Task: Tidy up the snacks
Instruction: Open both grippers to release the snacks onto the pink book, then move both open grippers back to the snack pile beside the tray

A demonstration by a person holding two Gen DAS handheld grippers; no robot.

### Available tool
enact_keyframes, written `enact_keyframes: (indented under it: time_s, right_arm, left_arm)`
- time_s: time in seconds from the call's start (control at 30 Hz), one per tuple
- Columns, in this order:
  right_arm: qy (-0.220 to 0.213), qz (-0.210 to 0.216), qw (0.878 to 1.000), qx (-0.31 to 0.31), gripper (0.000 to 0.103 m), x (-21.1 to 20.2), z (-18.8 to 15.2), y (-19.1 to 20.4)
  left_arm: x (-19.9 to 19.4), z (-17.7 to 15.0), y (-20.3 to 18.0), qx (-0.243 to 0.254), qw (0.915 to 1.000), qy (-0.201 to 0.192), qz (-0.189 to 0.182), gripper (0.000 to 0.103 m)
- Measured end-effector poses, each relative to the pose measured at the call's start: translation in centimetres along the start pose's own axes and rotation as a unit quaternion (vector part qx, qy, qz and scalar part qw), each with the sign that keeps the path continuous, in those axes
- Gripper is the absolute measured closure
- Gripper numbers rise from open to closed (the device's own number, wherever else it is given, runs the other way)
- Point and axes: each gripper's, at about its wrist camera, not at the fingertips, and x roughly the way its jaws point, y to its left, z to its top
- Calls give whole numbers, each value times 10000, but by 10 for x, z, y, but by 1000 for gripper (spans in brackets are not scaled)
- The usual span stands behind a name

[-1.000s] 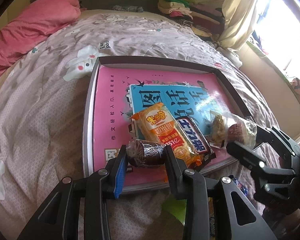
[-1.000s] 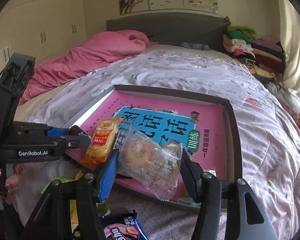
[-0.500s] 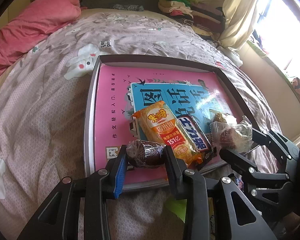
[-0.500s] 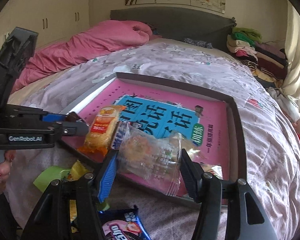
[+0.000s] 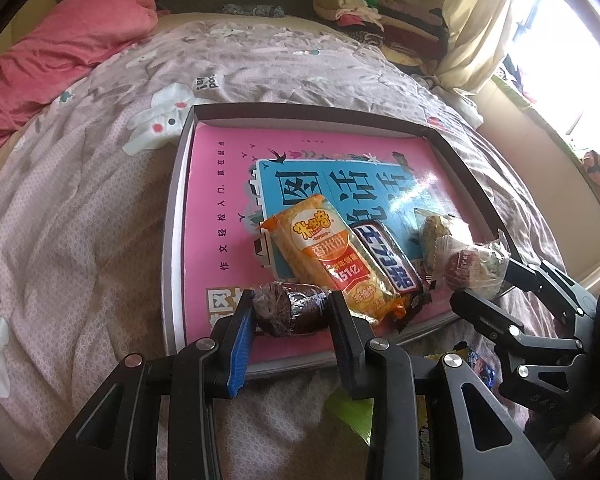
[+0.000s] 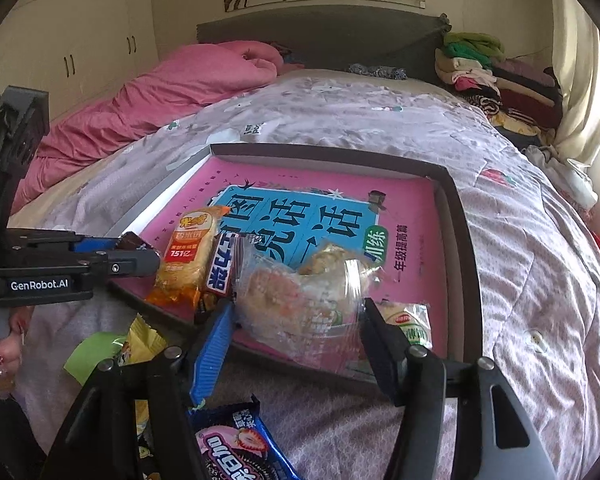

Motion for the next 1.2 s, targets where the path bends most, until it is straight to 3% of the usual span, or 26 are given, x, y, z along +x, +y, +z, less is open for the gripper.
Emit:
enact_keyframes:
  time_s: [0.83,1.2]
  right_arm:
    - [-100,-40,9996,262,41,-13,-3,-7]
    - [-125,-188,9987,457,36,-17,-2,-19]
  left_arm:
    - [-3,1,-2,-5,10000,14,-31,66]
    - [-15,3,-4,-3,10000,-34,-41,48]
